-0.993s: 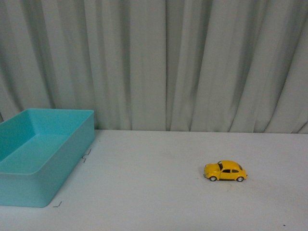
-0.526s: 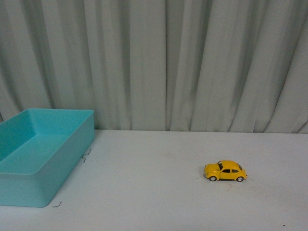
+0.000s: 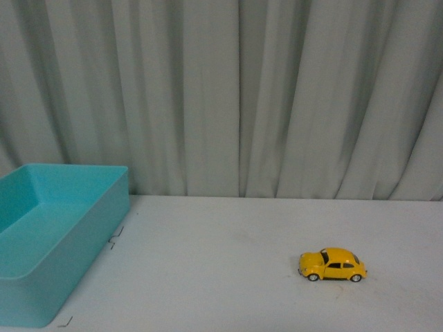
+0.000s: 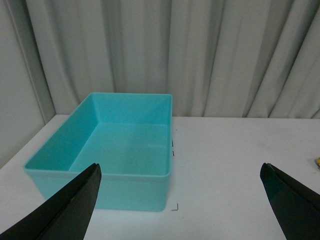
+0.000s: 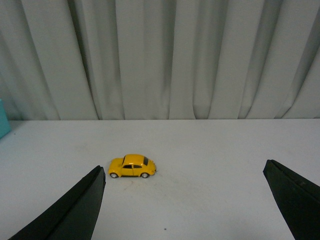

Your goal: Wind up and store yellow beetle toy

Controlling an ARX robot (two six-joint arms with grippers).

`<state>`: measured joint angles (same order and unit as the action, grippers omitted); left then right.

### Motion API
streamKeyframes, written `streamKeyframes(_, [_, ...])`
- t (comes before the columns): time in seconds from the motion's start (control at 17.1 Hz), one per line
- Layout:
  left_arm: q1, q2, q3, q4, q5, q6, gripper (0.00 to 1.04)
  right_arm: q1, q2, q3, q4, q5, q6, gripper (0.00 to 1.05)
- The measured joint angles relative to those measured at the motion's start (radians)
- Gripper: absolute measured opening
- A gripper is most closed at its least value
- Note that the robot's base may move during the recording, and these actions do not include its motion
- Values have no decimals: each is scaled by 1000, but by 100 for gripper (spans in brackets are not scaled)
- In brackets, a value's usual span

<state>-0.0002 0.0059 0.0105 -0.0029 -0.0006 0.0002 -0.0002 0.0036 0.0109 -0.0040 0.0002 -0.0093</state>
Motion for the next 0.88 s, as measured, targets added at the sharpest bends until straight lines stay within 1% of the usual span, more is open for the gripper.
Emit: streamKeyframes(0.88, [0, 0, 0, -2, 0, 0, 98, 0, 0, 0, 0, 0, 0, 98])
